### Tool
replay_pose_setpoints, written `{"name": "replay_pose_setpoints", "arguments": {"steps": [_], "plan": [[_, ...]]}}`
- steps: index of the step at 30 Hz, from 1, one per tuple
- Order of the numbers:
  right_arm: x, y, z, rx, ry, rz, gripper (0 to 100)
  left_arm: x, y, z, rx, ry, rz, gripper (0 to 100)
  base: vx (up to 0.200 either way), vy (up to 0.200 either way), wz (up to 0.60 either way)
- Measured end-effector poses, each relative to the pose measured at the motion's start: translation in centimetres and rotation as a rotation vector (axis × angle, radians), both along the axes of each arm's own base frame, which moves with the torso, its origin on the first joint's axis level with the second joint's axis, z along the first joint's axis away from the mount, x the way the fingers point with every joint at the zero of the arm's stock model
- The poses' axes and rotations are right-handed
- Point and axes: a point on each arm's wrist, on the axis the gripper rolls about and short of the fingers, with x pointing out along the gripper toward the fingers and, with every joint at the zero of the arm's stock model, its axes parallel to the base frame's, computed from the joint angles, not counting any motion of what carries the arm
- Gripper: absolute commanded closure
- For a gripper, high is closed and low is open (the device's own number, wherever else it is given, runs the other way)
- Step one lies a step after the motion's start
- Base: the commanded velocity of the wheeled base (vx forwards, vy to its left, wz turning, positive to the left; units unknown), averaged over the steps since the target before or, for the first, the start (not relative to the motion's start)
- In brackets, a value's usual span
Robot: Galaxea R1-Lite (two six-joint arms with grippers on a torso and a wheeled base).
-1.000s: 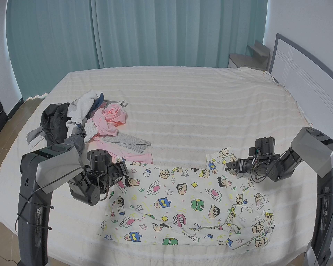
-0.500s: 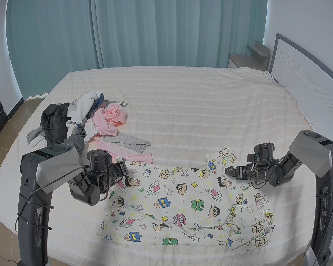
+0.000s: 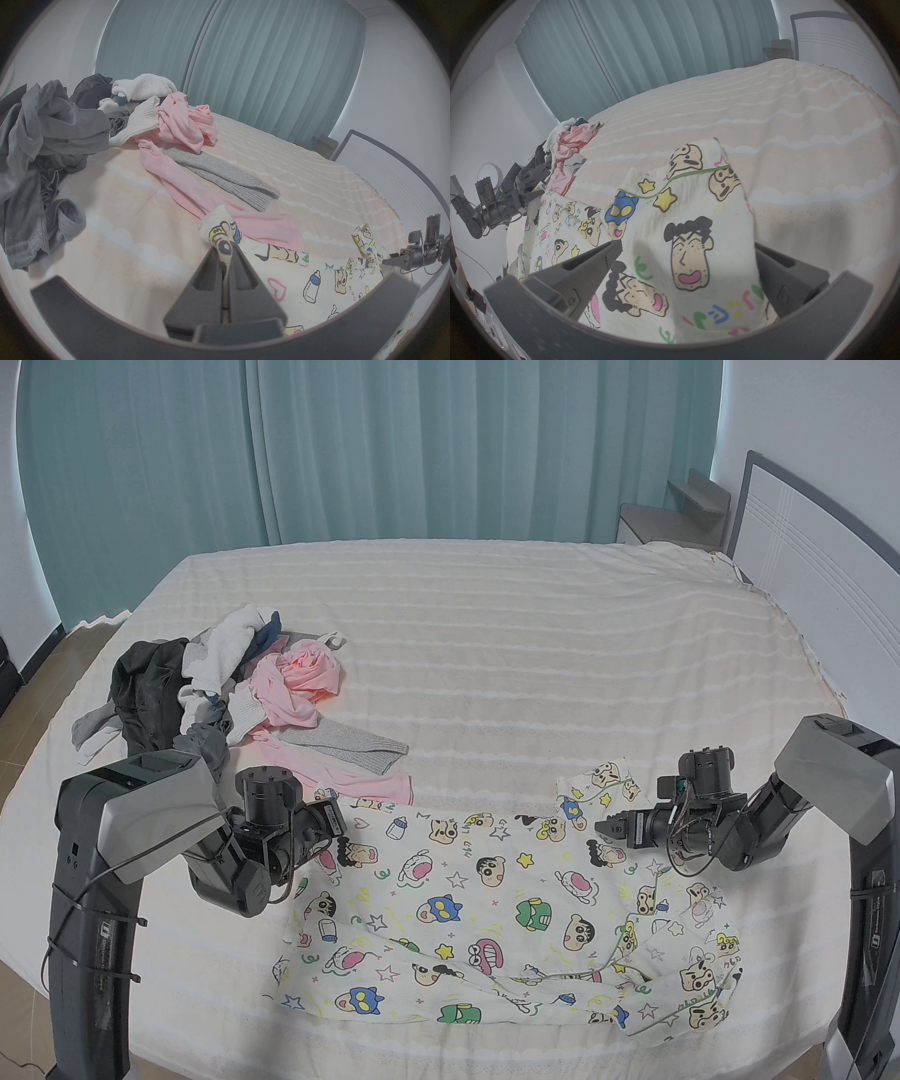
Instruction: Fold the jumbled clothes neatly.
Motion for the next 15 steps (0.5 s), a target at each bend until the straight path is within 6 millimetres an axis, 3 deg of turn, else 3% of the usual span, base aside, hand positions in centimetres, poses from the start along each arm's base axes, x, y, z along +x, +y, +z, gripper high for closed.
{"name": "replay_pose_setpoints", "arguments": {"steps": [1,15], "plan": [[0.1,-0.2,0.0,0.0,-0.001,-0.007,100,0.0,0.0,0.0,0.0,0.0,0.0,100,0.0,0.0,0.0],[1.5,-1.9,-0.1,0.033,-0.014,-0.12,100,0.1,0.3,0.0,0.013,-0.003,0.027,100,0.0,0.0,0.0]]}}
